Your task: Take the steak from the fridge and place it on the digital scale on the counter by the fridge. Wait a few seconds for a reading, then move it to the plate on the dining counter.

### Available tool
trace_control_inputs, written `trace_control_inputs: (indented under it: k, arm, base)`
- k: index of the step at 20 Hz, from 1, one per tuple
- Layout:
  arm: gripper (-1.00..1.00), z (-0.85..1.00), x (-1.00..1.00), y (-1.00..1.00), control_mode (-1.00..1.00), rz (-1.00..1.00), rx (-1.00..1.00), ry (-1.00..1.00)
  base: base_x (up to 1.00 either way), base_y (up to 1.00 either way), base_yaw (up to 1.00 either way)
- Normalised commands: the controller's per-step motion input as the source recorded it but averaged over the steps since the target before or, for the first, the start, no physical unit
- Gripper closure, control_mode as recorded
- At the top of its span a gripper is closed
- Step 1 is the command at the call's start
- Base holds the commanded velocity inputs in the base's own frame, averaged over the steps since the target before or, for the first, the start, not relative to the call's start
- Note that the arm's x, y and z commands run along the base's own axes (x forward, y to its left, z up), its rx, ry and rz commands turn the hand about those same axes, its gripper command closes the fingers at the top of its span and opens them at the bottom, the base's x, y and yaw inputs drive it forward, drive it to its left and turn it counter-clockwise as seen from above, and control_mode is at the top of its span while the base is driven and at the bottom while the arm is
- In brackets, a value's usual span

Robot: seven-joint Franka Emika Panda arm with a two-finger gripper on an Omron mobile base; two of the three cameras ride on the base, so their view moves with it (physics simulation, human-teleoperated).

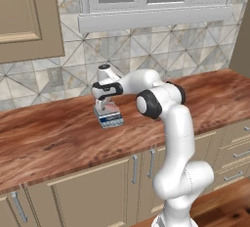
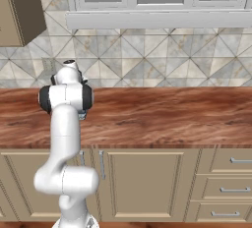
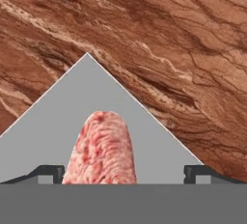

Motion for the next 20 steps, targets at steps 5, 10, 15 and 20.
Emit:
trace_control_inputs:
  k: [5,10,15,20]
  arm:
    - [-1.0,-0.2,-0.15,0.0,-1.0,-0.03,0.0,0.01]
    - [-1.0,-0.1,-0.06,-0.04,-1.0,-0.1,0.01,0.04]
    - [1.0,-0.11,-0.32,-0.09,-1.0,-0.16,0.05,0.08]
    - [1.0,-0.05,-0.41,-0.03,-1.0,-0.19,0.11,0.05]
  base:
    - [0.0,0.0,0.0]
    - [0.0,0.0,0.0]
    - [0.0,0.0,0.0]
    - [0.0,0.0,0.0]
